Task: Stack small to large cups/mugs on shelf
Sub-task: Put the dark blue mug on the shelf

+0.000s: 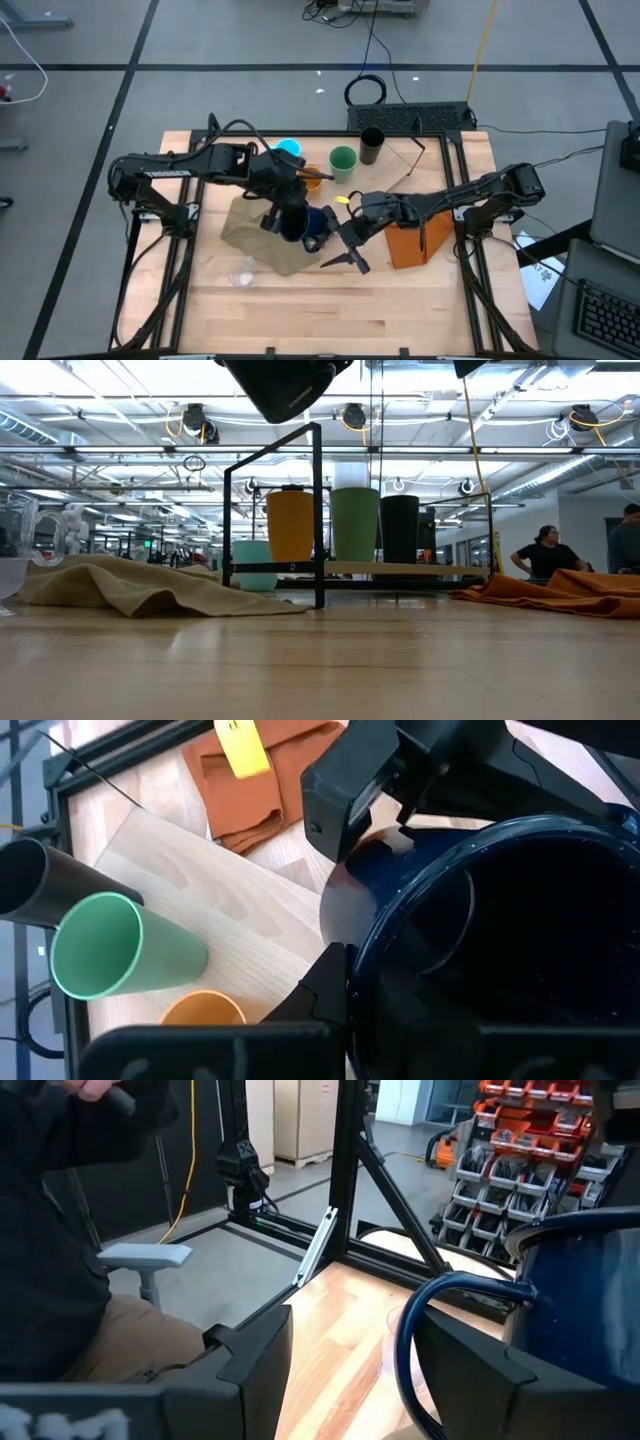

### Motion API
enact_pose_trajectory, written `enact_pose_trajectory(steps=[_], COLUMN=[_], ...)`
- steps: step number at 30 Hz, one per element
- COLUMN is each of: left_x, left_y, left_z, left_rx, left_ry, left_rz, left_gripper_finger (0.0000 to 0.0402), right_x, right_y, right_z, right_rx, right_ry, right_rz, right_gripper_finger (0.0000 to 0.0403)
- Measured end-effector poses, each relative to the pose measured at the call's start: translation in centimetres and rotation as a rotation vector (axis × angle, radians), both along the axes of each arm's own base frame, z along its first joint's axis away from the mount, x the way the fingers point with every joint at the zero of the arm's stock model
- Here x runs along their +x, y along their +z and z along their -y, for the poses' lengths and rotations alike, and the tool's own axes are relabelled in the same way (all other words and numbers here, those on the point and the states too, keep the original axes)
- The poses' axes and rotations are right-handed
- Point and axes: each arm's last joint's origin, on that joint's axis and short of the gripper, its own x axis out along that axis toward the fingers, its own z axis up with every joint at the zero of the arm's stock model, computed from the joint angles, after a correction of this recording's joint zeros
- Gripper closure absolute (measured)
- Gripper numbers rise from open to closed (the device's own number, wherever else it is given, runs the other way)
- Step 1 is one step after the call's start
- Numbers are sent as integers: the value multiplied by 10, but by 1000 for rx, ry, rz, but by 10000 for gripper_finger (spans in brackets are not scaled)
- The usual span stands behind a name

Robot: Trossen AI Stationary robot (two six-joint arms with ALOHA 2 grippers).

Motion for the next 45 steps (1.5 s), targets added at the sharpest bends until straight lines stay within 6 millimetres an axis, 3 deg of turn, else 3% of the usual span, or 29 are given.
enact_pose_trajectory(steps=[14,18,28,45], left_x=[2,2,0,1], left_y=[2,2,1,3], left_z=[0,0,1,0], left_rx=[5,9,2,16], left_ry=[-20,-25,-29,-29], left_rz=[29,32,9,28], left_gripper_finger=[387,387,387,387], right_x=[1,1,18,17], right_y=[3,2,-25,-18], right_z=[7,7,9,9], right_rx=[8,11,38,36], right_ry=[-18,-19,-35,-32], right_rz=[30,17,-31,14], right_gripper_finger=[244,245,245,245])
